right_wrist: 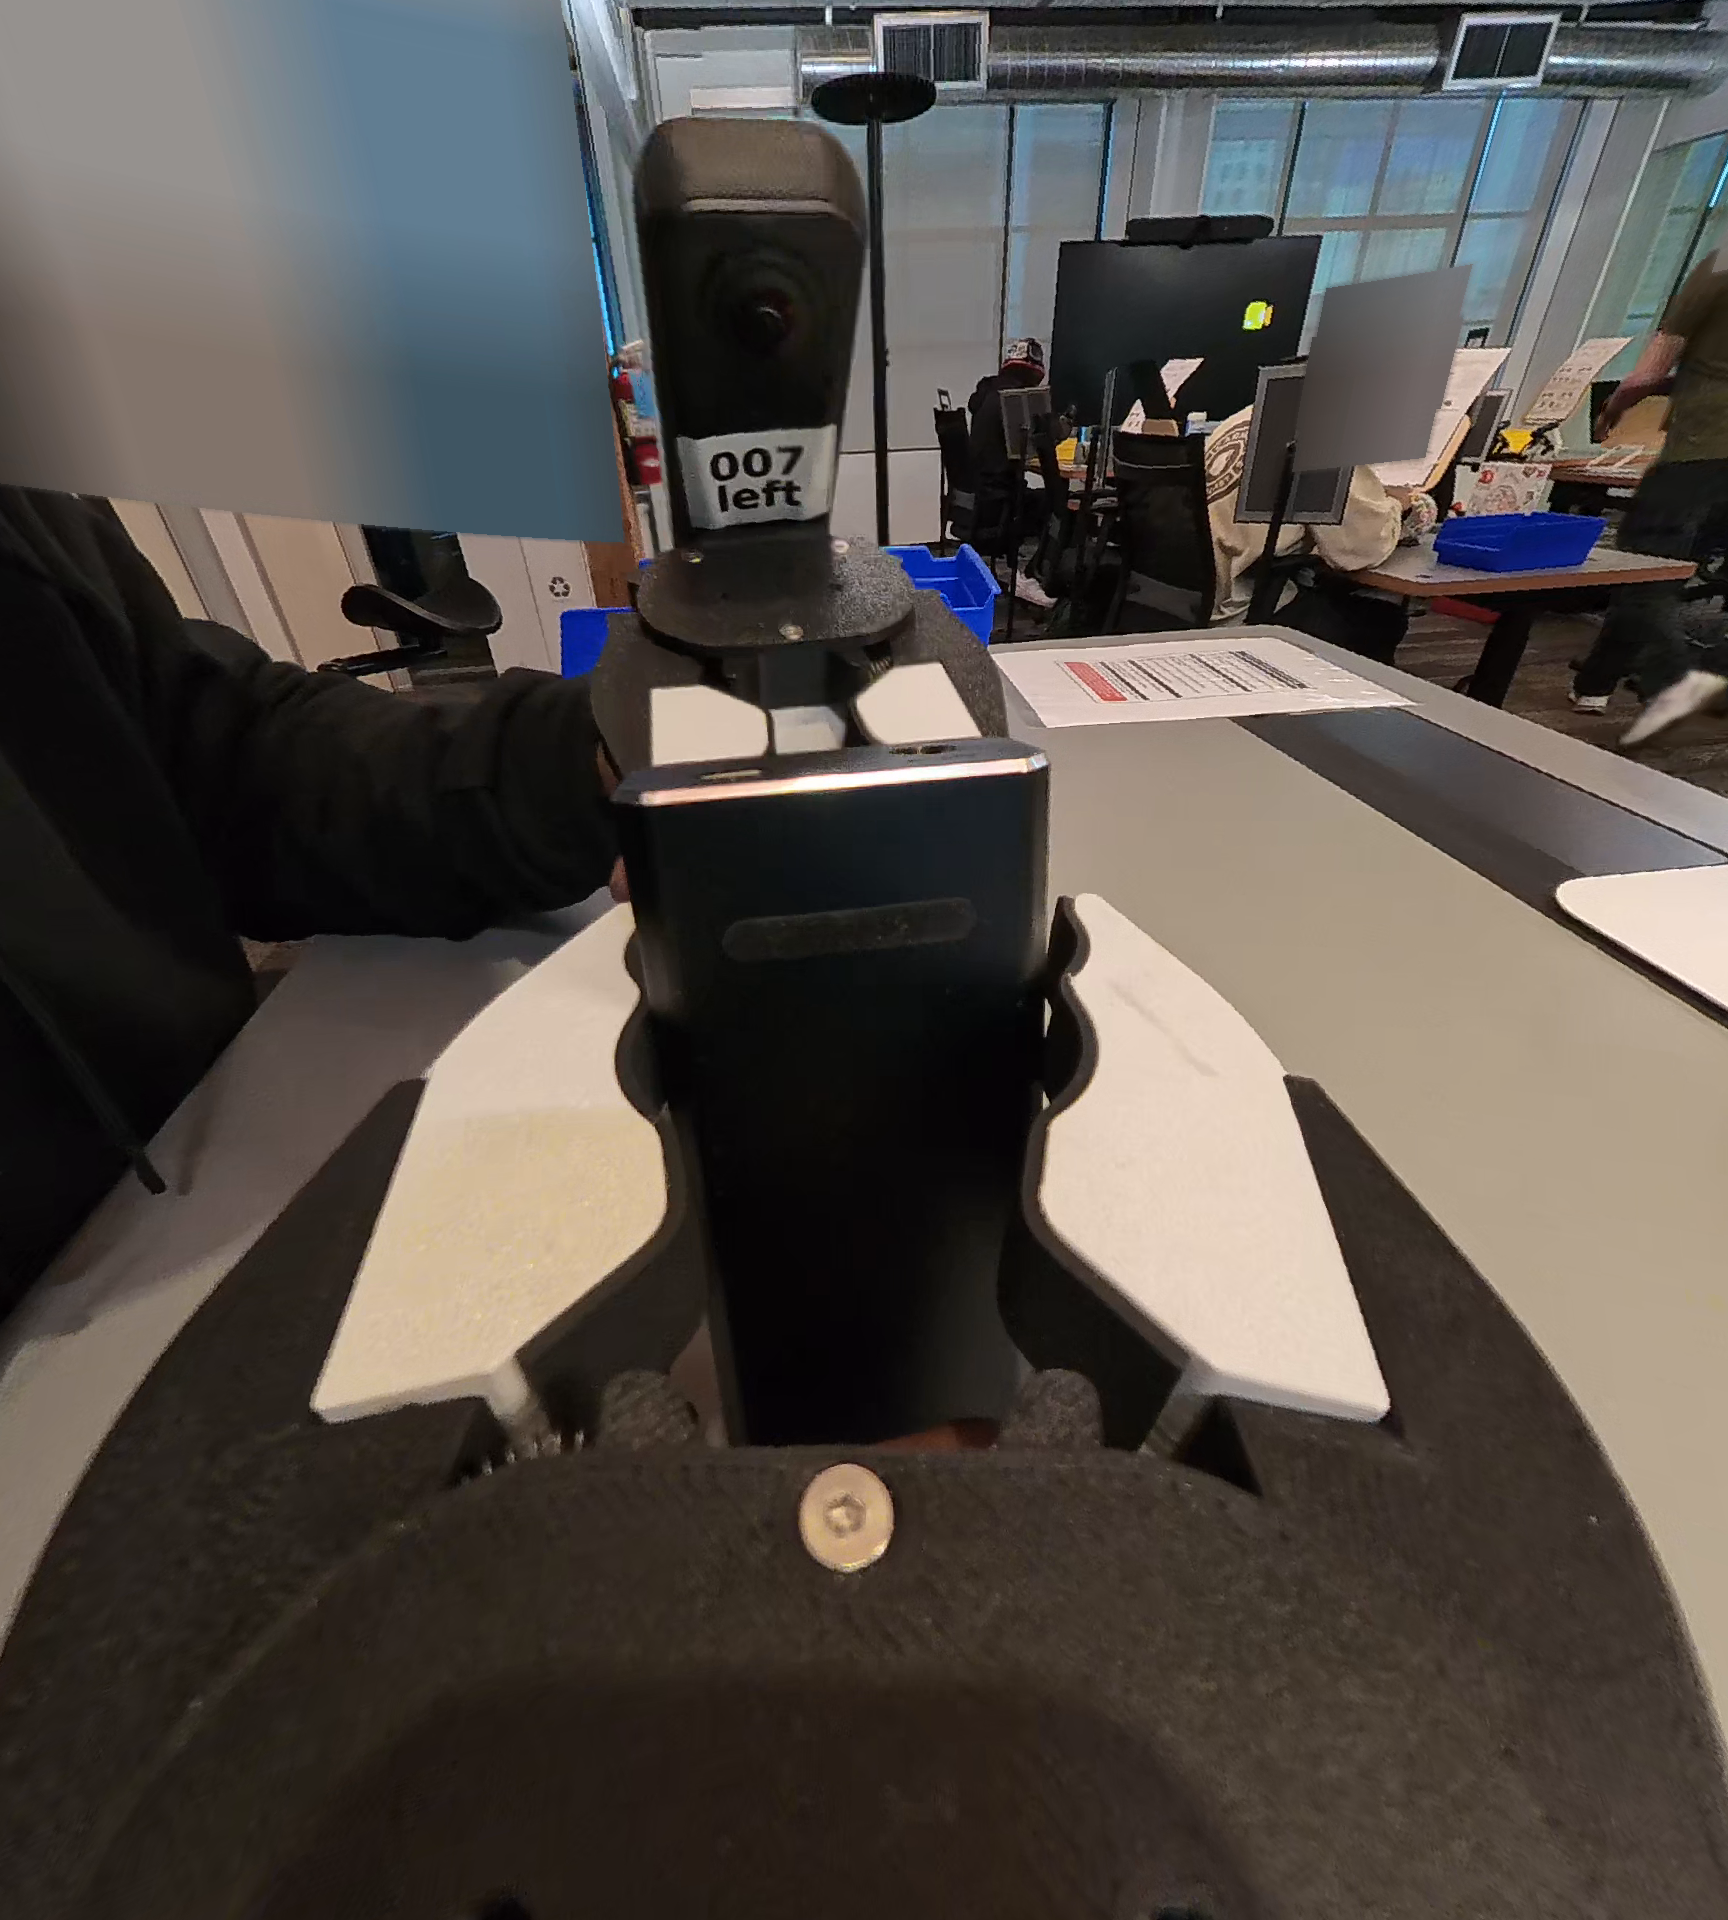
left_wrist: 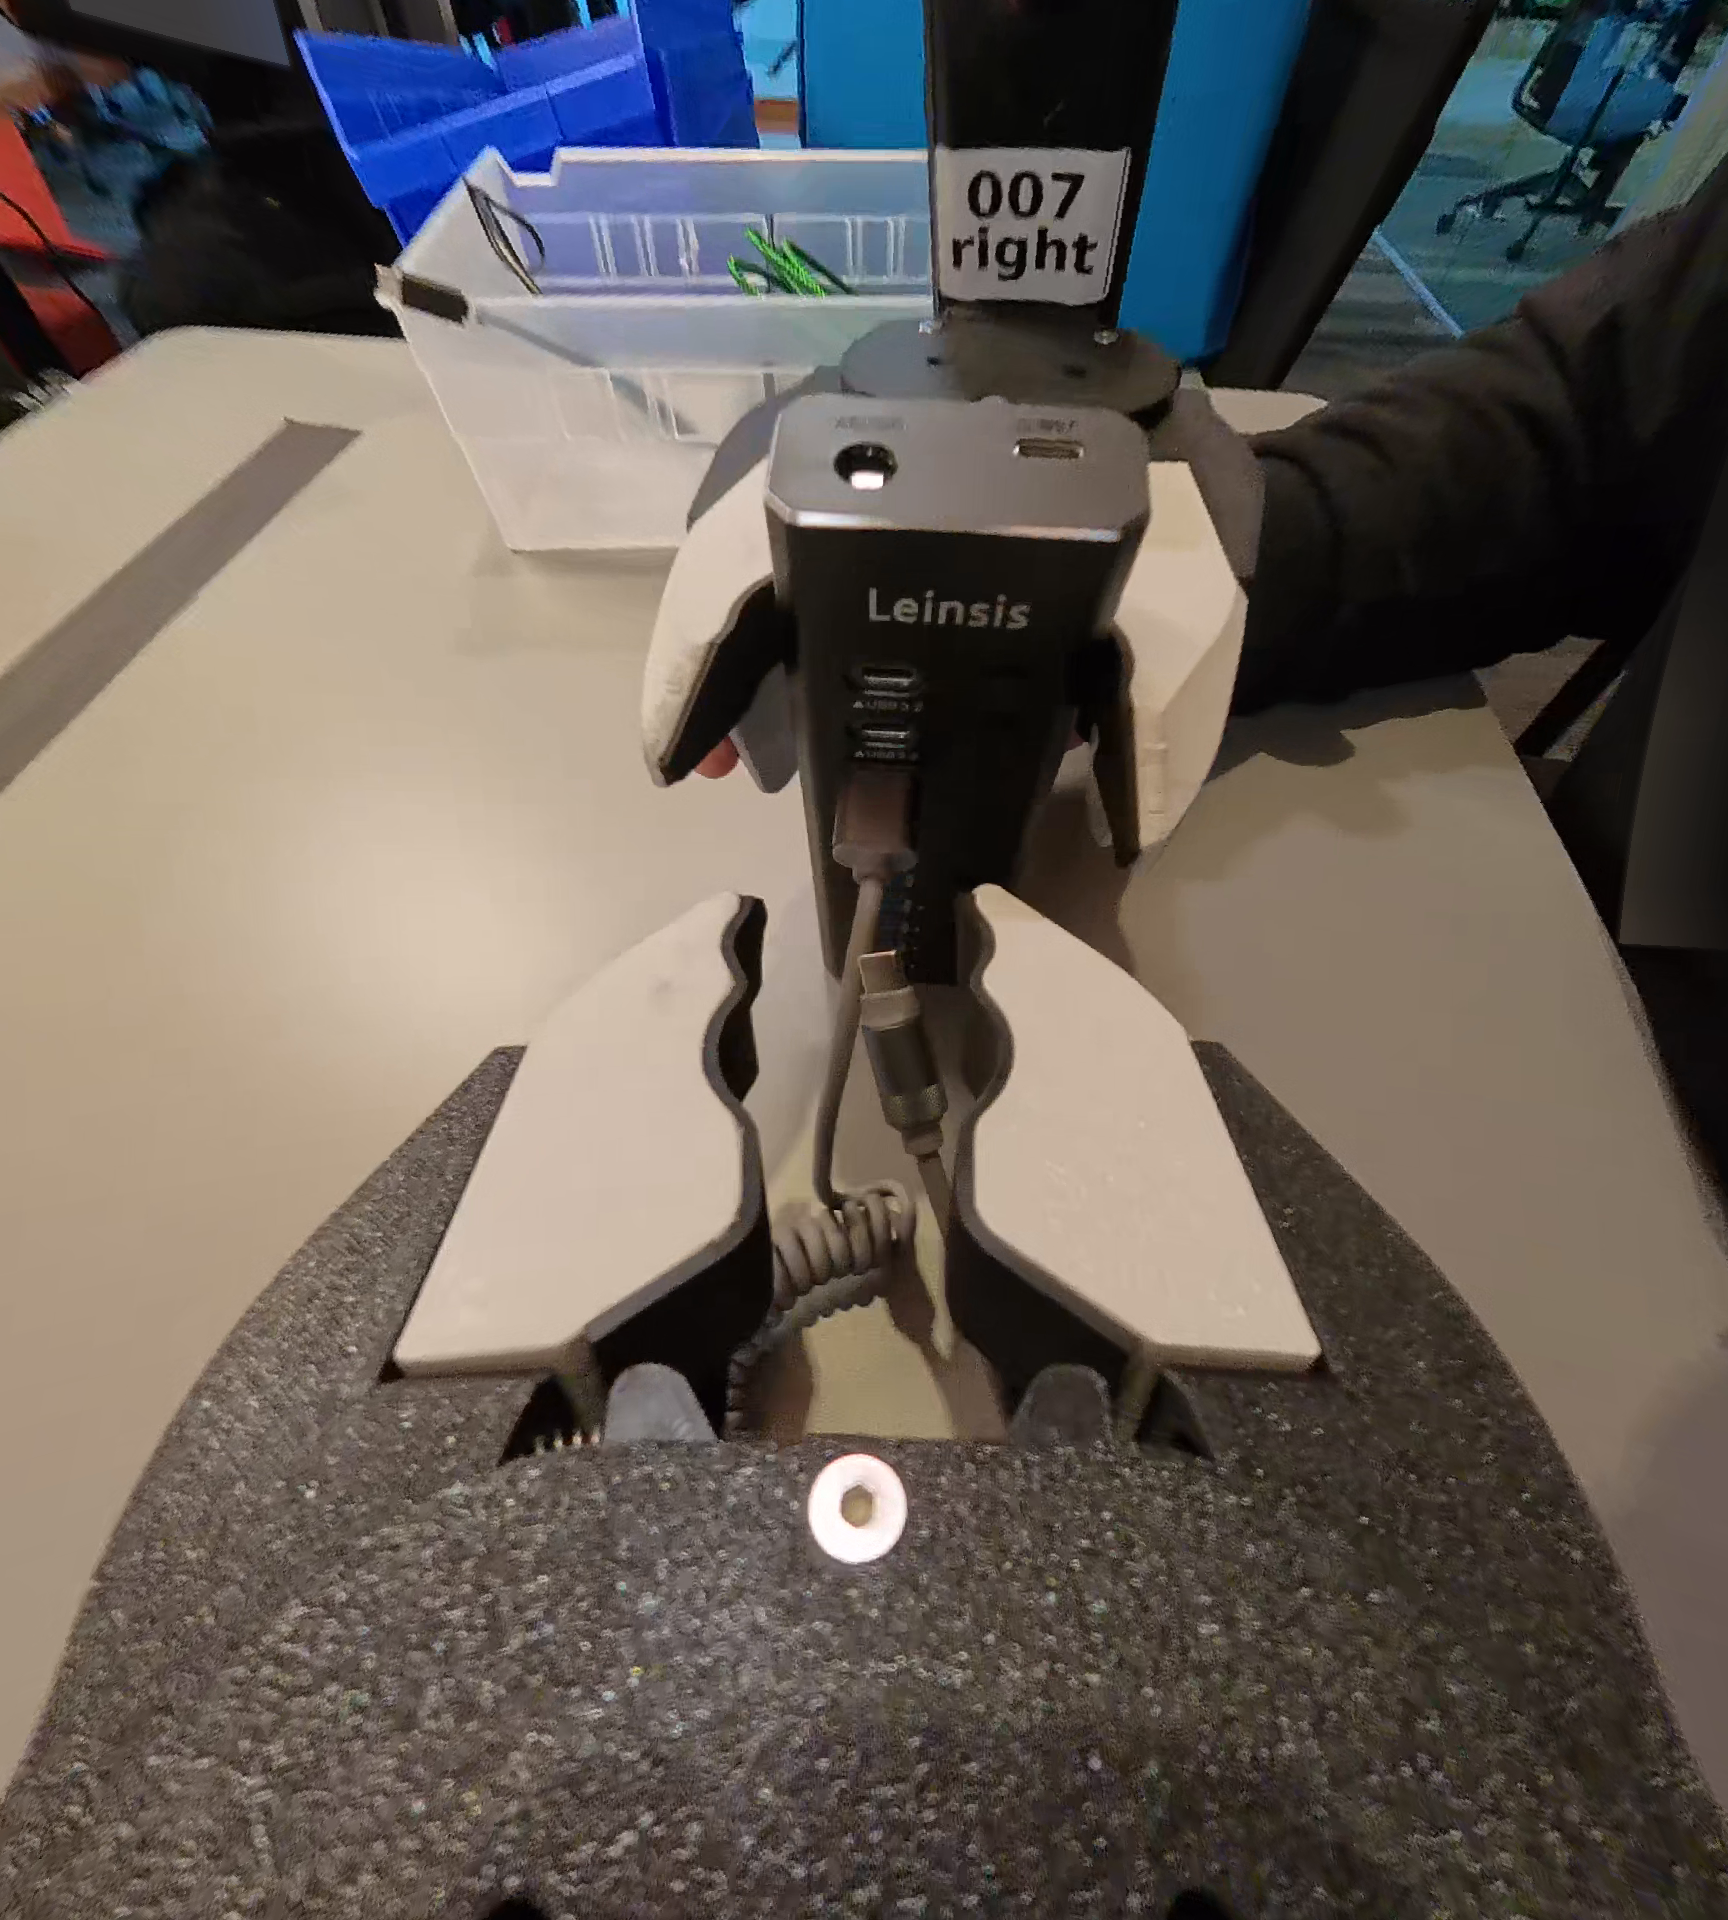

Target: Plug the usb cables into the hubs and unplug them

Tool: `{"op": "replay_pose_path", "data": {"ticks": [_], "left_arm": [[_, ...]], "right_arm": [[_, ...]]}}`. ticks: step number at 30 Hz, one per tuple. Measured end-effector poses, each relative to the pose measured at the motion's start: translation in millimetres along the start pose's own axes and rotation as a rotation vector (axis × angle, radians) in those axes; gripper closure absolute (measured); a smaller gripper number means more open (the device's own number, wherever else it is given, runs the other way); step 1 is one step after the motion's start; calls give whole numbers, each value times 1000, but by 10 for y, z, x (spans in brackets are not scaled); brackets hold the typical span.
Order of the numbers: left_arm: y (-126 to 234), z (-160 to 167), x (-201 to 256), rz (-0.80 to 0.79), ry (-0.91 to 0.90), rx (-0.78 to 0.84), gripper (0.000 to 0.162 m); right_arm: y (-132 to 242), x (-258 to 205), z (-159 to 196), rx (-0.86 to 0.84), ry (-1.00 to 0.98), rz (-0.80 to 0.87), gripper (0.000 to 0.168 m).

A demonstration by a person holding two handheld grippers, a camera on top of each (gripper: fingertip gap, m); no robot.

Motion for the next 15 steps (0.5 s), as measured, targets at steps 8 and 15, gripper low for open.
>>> {"op": "replay_pose_path", "data": {"ticks": [8, 15], "left_arm": [[-89, -42, 3, 31, 33, -59, 159], [-106, -85, 57, -13, -6, -73, 159]], "right_arm": [[28, 4, 0, -10, 8, -6, 98], [82, 20, 18, -83, 11, -6, 96]]}}
Point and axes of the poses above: each gripper's, where its closed fingertips meet, y back along the fingers, z out of its underside, x = y × z across the jaws, the point moved 8 cm from there along y, back along the fingers, and after that the axes turned 12 degrees about -x, right-handed, at the moved point
